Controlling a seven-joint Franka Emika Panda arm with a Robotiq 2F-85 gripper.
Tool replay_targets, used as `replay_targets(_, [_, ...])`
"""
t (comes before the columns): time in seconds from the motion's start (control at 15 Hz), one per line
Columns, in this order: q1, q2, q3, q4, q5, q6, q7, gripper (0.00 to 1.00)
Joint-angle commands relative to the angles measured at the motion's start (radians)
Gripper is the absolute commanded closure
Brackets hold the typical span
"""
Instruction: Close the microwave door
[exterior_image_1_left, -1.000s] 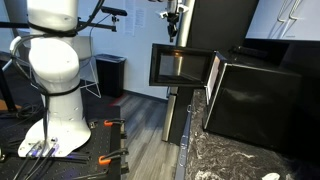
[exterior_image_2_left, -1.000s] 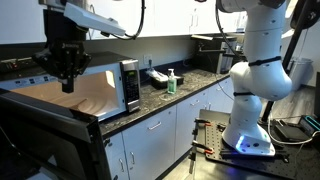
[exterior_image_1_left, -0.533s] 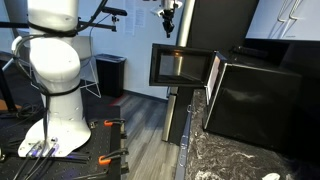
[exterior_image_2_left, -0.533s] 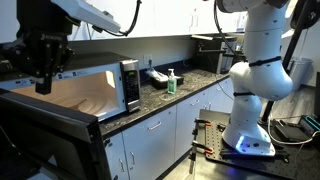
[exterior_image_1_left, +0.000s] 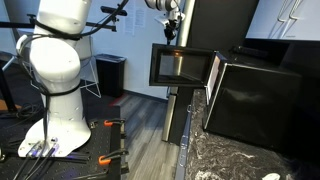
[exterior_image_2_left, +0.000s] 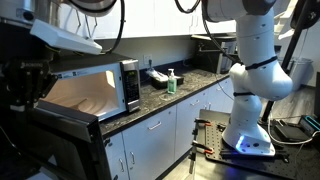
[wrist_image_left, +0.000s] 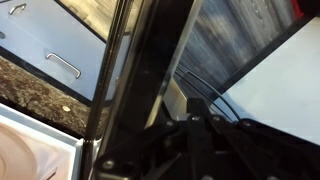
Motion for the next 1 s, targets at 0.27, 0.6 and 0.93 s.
replay_targets(0.27, [0.042, 0.035, -0.031, 0.097, -0.005, -0.125, 0.071, 1.0])
replay_targets(0.6, [0.044, 0.03, -0.037, 0.1, 0.015, -0.18, 0.134, 1.0])
replay_targets(0.93, [0.044, 0.023, -0.055, 0.089, 0.007, -0.247, 0.249, 1.0])
